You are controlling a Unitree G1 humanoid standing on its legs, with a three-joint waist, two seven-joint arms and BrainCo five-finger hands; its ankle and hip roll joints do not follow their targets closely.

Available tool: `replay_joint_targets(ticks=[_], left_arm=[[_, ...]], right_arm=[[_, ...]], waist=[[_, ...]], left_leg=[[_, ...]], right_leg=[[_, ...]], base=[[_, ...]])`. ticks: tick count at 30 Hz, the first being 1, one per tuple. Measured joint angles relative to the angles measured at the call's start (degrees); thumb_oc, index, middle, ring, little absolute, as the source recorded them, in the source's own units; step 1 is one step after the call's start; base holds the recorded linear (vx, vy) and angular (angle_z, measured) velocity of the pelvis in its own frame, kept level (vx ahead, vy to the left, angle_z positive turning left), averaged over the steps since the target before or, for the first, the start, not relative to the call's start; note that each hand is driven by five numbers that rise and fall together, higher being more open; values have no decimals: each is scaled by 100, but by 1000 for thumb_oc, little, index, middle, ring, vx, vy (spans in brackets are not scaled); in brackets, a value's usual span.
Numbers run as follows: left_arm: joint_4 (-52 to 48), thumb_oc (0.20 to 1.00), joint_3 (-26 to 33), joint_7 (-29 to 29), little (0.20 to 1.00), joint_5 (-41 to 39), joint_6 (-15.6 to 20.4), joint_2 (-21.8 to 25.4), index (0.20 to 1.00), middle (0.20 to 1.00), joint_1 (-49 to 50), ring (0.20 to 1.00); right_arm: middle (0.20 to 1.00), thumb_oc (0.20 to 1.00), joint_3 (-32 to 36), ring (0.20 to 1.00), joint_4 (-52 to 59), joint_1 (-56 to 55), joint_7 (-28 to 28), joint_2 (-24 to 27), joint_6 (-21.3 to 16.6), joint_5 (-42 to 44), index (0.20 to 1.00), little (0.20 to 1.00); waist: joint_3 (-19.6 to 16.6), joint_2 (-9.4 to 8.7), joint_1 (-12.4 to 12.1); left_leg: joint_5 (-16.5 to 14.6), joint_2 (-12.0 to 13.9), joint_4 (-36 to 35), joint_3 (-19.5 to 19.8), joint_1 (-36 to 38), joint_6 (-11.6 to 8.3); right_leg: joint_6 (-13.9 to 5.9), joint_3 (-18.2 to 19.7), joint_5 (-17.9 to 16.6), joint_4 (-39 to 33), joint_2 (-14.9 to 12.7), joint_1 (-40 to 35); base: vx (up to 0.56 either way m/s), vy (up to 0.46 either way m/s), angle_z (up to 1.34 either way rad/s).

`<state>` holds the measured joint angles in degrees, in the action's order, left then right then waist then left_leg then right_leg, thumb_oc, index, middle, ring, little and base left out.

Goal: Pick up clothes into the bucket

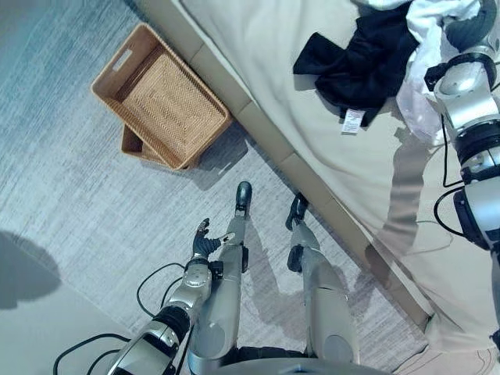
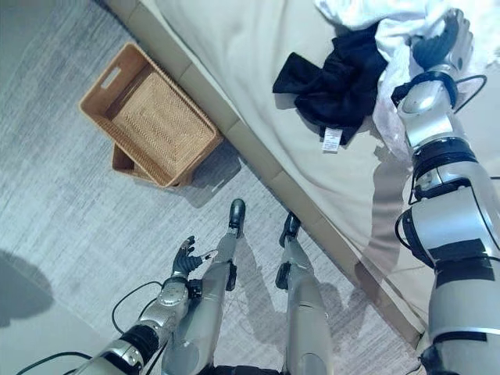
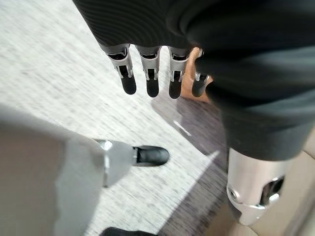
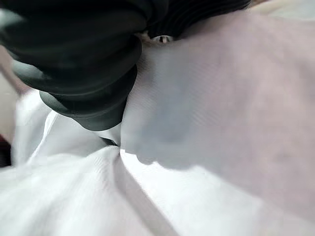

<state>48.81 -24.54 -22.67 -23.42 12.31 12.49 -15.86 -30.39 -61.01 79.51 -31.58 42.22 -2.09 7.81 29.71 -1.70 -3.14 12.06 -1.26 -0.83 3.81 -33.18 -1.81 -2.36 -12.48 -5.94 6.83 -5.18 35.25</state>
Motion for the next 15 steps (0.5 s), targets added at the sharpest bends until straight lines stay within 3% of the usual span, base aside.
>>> replay_joint_targets(ticks=[4,7,11,15], left_arm=[[72,1000,361,-11,1000,-3,-2,52,1000,1000,94,1000],[180,1000,404,-10,1000,-1,-1,154,1000,1000,188,1000],[312,1000,876,39,1000,4,-31,228,1000,1000,510,1000],[-98,1000,1057,112,1000,7,-83,396,1000,1000,846,1000]], right_arm=[[200,200,38,200,1209,-265,-170,49,-123,-29,200,200],[200,200,57,200,1437,-350,-264,122,-167,-51,200,200],[200,200,270,200,2262,-615,-270,334,-170,-245,200,200],[200,200,634,200,2820,-915,-240,621,-188,-397,200,200]], waist=[[50,-239,60],[44,-249,104],[36,-303,91],[-14,-325,126]], left_leg=[[-301,6,496,-229,315,20],[-471,4,682,-255,642,12],[-714,33,860,-391,1250,55],[-830,57,796,-392,1702,-16]], right_leg=[[101,266,142,371,10,-263],[78,311,327,547,-10,-579],[112,439,445,691,5,-1135],[141,433,581,667,17,-1543]], base=[[-1,8,-23],[16,-6,-7],[66,-28,-13],[87,-48,-2]])
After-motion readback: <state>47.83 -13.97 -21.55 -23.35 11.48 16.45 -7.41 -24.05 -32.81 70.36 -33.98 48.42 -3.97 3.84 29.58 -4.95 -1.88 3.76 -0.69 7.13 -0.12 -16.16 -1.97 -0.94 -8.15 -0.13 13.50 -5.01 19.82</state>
